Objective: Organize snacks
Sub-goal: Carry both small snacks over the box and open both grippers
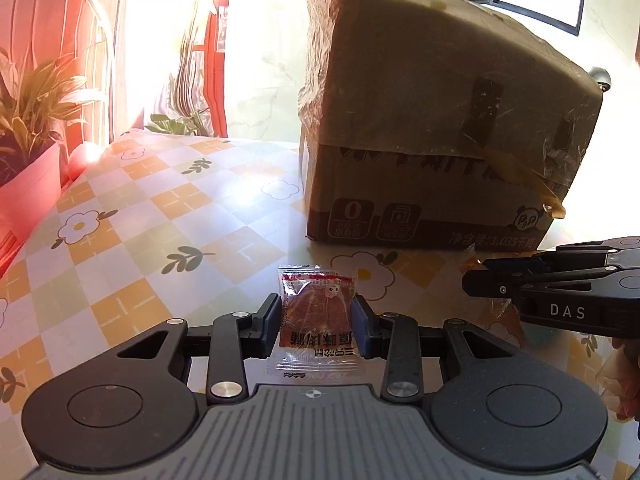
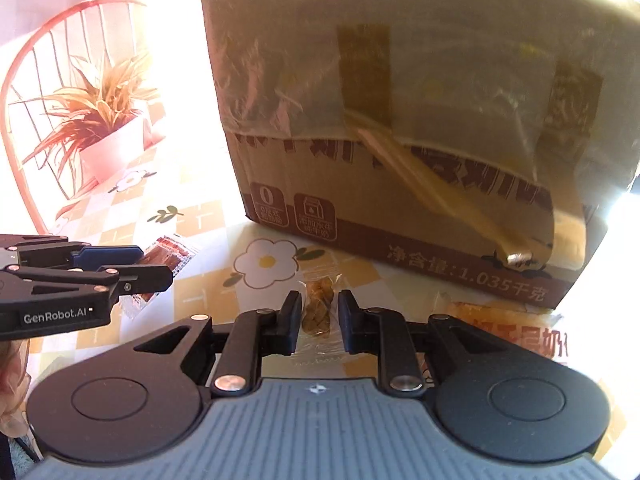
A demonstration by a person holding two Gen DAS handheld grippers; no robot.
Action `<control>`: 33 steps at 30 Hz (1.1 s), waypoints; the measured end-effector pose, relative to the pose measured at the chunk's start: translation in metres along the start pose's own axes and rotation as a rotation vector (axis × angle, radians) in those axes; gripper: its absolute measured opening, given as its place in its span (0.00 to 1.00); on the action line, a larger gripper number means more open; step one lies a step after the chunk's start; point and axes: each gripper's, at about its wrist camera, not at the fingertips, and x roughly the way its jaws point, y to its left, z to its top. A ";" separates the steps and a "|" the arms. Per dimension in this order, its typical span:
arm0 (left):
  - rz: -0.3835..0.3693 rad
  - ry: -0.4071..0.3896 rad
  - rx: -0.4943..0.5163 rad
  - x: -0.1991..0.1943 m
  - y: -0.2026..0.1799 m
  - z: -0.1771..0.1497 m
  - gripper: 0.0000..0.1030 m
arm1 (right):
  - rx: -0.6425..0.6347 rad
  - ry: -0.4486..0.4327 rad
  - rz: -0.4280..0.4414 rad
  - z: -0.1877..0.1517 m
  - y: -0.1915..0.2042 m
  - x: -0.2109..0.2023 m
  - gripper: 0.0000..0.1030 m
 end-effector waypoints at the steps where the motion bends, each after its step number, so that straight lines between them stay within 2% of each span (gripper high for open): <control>1: 0.005 -0.019 0.006 -0.006 -0.001 0.005 0.38 | -0.011 -0.021 0.001 0.003 0.001 -0.008 0.21; 11: 0.013 -0.298 0.033 -0.087 -0.020 0.090 0.38 | -0.104 -0.270 -0.005 0.059 -0.005 -0.097 0.21; 17: 0.009 -0.393 0.080 -0.101 -0.047 0.142 0.38 | -0.120 -0.365 -0.035 0.095 -0.023 -0.132 0.21; 22: -0.007 -0.404 0.116 -0.089 -0.072 0.178 0.38 | -0.114 -0.377 -0.094 0.123 -0.048 -0.136 0.21; 27: -0.025 -0.348 0.115 -0.054 -0.087 0.203 0.39 | -0.062 -0.340 -0.142 0.146 -0.077 -0.125 0.21; 33: 0.007 -0.292 0.117 -0.015 -0.093 0.217 0.39 | -0.034 -0.301 -0.157 0.156 -0.094 -0.106 0.21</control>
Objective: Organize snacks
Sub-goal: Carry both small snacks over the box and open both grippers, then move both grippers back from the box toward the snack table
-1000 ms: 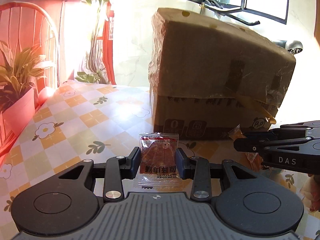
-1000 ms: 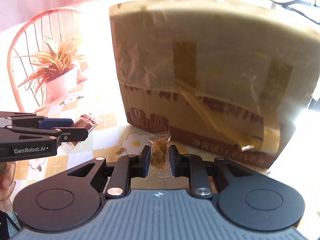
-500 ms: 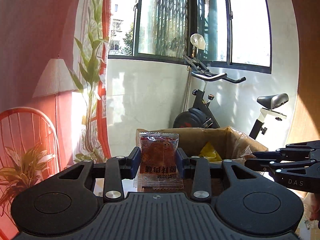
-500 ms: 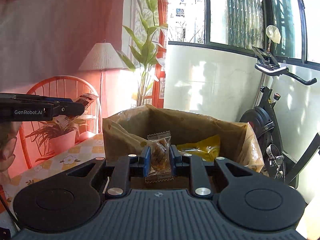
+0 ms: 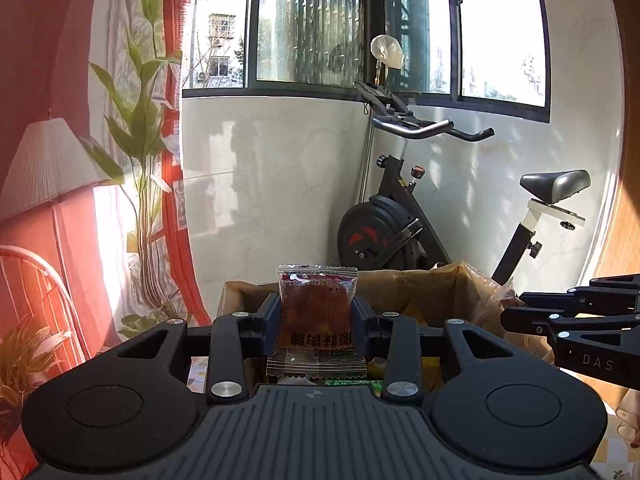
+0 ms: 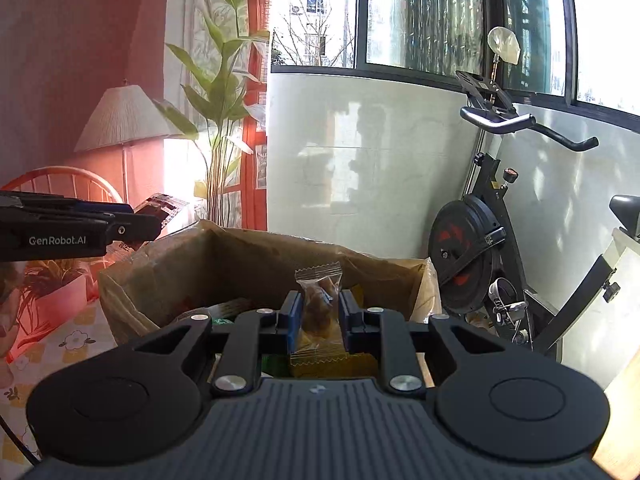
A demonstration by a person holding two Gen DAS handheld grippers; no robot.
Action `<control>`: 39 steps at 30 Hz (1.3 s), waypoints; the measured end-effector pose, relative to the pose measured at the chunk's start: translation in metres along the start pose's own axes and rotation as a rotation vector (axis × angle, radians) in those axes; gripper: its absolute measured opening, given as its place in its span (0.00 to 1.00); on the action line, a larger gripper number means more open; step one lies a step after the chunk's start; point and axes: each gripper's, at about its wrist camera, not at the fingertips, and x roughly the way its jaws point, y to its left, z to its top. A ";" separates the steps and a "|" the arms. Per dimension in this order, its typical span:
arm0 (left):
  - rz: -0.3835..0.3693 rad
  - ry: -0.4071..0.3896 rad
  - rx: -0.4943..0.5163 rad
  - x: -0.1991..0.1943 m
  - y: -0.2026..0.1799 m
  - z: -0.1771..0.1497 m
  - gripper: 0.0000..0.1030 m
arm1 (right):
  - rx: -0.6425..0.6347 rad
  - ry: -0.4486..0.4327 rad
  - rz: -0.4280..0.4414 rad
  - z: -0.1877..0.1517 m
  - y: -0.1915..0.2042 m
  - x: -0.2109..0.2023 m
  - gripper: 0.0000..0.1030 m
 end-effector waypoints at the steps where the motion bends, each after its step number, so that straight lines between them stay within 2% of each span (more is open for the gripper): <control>1: 0.004 0.004 0.006 0.004 -0.002 0.000 0.39 | 0.001 0.004 0.000 0.000 -0.001 0.003 0.21; 10: 0.028 0.063 0.027 0.023 -0.002 -0.011 0.39 | 0.016 0.036 -0.009 -0.004 -0.007 0.021 0.21; 14: 0.031 0.070 0.014 0.024 -0.001 -0.012 0.46 | 0.032 0.055 -0.026 -0.003 -0.009 0.023 0.23; 19: 0.025 0.077 0.011 0.016 0.001 -0.012 0.56 | 0.043 0.049 -0.024 -0.005 -0.010 0.015 0.30; 24: 0.019 0.078 -0.020 -0.004 0.007 -0.015 0.65 | 0.046 0.043 -0.006 -0.006 -0.007 0.001 0.41; 28: -0.001 0.058 -0.043 -0.025 0.013 -0.021 0.68 | 0.039 0.022 0.015 -0.011 -0.004 -0.020 0.50; 33: -0.022 0.046 -0.057 -0.048 0.017 -0.034 0.71 | 0.038 -0.001 0.031 -0.022 0.000 -0.044 0.67; 36: -0.028 0.049 -0.067 -0.057 0.018 -0.043 0.72 | 0.031 0.007 0.037 -0.031 0.003 -0.053 0.74; 39: -0.031 0.056 -0.077 -0.063 0.019 -0.054 0.72 | 0.030 0.017 0.040 -0.039 0.006 -0.060 0.76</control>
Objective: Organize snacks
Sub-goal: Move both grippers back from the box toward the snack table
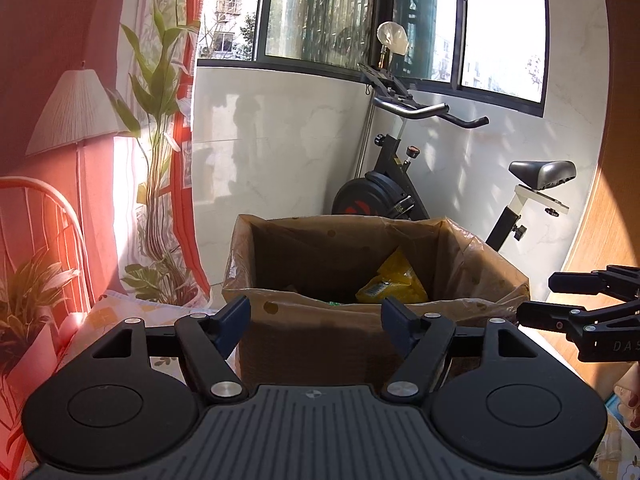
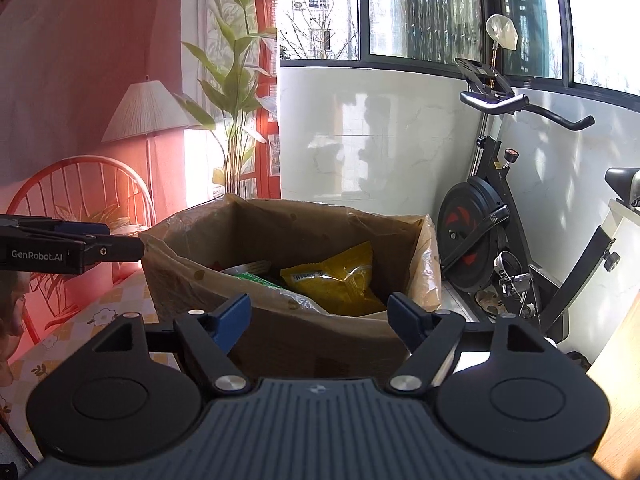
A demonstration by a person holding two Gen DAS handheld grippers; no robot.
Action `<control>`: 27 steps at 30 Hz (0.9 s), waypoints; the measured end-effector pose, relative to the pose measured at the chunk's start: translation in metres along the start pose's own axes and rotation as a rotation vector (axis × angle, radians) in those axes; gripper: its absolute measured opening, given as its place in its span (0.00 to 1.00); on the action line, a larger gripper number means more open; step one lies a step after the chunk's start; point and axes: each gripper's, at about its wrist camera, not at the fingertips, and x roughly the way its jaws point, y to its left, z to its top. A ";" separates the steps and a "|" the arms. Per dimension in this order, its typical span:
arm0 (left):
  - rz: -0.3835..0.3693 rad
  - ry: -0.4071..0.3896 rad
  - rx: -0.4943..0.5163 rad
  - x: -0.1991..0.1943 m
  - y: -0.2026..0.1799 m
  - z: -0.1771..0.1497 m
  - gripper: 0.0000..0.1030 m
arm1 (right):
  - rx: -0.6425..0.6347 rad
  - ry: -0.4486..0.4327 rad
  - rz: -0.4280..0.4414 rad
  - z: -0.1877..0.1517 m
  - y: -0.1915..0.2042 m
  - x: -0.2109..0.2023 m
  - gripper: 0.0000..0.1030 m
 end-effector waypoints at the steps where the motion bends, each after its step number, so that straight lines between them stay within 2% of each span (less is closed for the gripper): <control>1: 0.000 0.003 -0.004 -0.001 0.001 -0.004 0.72 | -0.001 0.002 0.003 -0.002 0.001 -0.001 0.77; 10: -0.005 0.076 -0.038 0.006 0.005 -0.040 0.73 | 0.001 0.041 0.013 -0.034 0.004 -0.006 0.78; 27: -0.017 0.204 -0.054 0.025 0.004 -0.095 0.73 | 0.051 0.140 0.024 -0.094 -0.001 0.011 0.78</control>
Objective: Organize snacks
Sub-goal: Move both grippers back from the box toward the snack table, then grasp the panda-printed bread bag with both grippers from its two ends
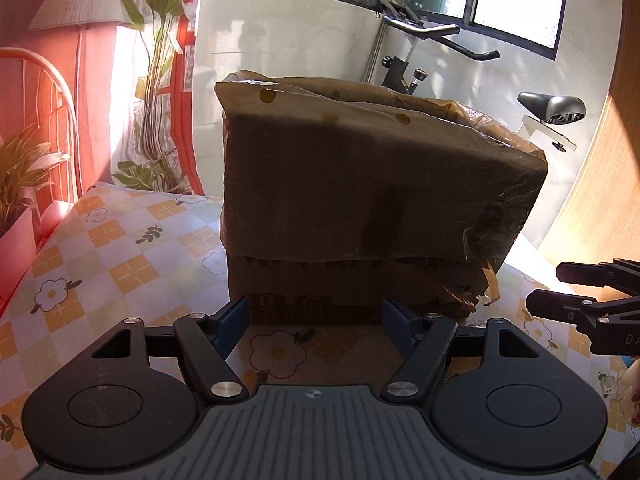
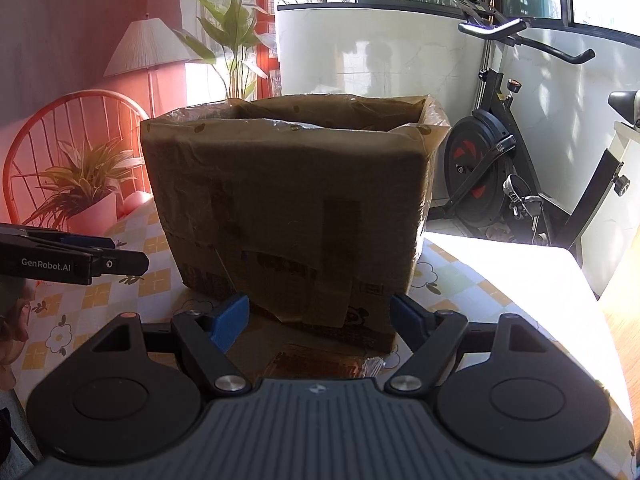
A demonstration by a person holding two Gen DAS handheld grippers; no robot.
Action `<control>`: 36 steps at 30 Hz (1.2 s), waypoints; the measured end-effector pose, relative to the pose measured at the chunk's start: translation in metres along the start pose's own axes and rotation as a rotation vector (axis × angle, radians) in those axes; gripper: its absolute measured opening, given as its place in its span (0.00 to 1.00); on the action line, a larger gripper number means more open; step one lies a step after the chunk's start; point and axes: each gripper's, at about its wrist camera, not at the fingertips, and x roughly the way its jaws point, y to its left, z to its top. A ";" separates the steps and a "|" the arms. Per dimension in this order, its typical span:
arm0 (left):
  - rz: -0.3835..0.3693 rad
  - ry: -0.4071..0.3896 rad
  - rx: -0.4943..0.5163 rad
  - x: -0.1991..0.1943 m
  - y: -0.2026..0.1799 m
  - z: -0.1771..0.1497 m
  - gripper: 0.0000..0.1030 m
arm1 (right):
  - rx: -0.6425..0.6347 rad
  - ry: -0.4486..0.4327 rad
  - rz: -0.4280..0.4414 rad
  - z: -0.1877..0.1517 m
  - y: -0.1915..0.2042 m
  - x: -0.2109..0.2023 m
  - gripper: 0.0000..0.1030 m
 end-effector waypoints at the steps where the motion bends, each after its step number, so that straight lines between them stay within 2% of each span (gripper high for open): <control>1: -0.002 0.006 0.003 0.001 0.000 -0.002 0.73 | 0.008 0.013 0.002 -0.005 -0.001 0.003 0.78; 10: -0.015 0.058 -0.005 0.014 -0.002 -0.020 0.72 | 0.037 0.115 0.009 -0.031 -0.002 0.029 0.78; 20: -0.030 0.093 -0.006 0.027 -0.008 -0.025 0.72 | 0.057 0.181 0.001 -0.052 -0.008 0.053 0.78; 25: -0.092 0.129 0.010 0.041 -0.023 -0.026 0.71 | 0.024 0.222 0.037 -0.060 -0.008 0.056 0.78; 29: -0.139 0.156 0.018 0.055 -0.039 -0.031 0.71 | -0.058 0.235 0.039 -0.067 -0.003 0.050 0.77; 33: -0.218 0.200 -0.022 0.075 -0.054 -0.038 0.71 | -0.119 0.236 0.012 -0.072 -0.006 0.053 0.77; 36: -0.257 0.230 -0.057 0.091 -0.063 -0.040 0.71 | -0.137 0.233 0.028 -0.074 -0.009 0.057 0.77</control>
